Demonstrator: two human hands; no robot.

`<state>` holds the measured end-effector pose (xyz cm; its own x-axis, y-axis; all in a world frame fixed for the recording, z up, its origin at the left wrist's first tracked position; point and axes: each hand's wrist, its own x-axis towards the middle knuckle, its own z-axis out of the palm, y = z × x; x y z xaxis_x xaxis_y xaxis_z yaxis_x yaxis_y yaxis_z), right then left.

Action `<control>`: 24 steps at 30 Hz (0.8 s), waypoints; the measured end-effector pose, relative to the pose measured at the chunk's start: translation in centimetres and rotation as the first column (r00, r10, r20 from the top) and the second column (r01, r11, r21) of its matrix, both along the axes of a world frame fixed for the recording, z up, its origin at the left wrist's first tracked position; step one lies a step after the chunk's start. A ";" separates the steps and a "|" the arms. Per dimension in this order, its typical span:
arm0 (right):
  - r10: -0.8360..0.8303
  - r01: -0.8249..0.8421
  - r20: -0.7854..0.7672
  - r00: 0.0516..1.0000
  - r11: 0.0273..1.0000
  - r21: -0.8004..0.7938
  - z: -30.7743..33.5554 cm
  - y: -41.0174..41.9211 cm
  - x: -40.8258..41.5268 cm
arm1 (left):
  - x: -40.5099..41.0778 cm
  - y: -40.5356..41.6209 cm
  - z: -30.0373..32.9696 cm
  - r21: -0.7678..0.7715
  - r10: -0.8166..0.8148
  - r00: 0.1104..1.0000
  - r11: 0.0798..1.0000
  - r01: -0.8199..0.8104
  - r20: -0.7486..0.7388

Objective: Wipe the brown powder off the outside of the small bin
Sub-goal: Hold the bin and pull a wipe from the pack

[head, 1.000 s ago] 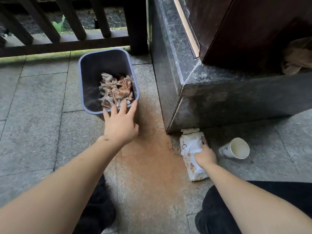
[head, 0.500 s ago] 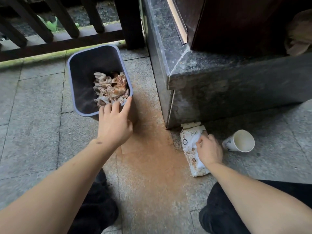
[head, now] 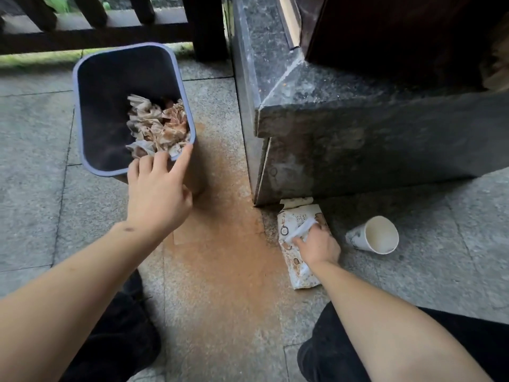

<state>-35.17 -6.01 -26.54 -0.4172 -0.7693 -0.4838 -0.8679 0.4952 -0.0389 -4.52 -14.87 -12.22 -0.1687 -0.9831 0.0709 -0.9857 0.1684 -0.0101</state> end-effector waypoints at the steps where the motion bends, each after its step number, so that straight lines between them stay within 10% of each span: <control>1: 0.003 -0.003 -0.004 1.000 1.000 0.015 -0.1 -0.2 0.1 | 0.0 -0.1 0.1 0.006 0.002 1.000 1.000 -0.002 -0.001; 13: -0.209 0.205 0.112 0.971 0.978 0.047 -0.5 -1.5 0.7 | -0.6 1.0 0.6 0.045 -0.013 0.999 0.999 0.011 0.036; 24: -0.176 0.213 0.375 0.910 0.975 -0.059 12.6 -2.0 -4.8 | 0.1 1.3 1.6 0.103 -0.032 0.999 0.994 0.029 0.025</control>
<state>-39.95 -7.97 -13.94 -0.3715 -0.7415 -0.5587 -0.6709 0.6304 -0.3905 -4.44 -13.57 -10.63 -0.1991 -0.9794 -0.0349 -0.9797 0.1998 -0.0169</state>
